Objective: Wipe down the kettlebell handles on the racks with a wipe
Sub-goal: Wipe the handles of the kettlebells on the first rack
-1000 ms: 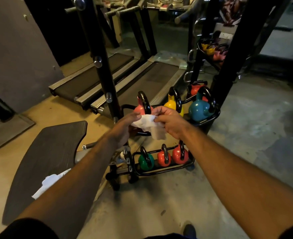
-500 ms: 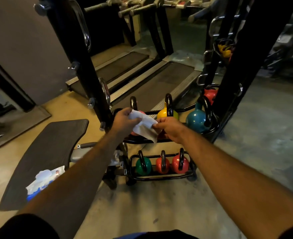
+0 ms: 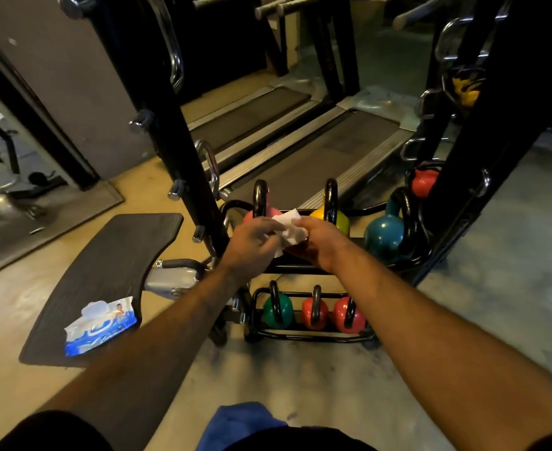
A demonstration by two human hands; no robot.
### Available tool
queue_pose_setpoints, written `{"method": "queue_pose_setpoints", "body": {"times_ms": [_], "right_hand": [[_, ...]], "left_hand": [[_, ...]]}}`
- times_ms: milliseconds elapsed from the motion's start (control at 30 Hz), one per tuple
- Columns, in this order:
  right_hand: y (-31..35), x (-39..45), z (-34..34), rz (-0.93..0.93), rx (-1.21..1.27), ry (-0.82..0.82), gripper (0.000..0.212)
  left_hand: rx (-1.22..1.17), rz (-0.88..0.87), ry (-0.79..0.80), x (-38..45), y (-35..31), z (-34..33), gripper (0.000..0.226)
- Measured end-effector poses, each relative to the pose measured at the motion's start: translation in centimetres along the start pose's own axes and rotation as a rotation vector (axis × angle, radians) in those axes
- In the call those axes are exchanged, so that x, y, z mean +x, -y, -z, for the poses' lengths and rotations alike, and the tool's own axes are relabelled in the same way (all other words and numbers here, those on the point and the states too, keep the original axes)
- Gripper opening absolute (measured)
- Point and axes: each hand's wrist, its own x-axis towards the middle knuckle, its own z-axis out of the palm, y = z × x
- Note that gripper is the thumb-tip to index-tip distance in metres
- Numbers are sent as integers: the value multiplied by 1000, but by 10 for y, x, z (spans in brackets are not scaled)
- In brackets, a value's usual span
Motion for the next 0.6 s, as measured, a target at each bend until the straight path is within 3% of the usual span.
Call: {"method": "queue_pose_setpoints", "body": {"times_ms": [100,233,333,400,500,600], "right_hand": [[2,13,-4,79,2,-19,19],[7,30,-12,87,70,45,26],[9,44,-18,159,30,26,25],[9,49,-25,257,-51,-89,21],[6,60,-31,443,-299,-288,21],[-1,66,-37,557,-519,-360,27]], "left_hand": [[-194,224,-224,14,11,6,25],[-514,519,-88,41,23,12,13],[-641,552,-41,55,31,10,16],[-635,557,-69,65,39,9,18],[-582,528,-107,76,43,5,18],[-592,502,-129,79,36,-5,8]]}}
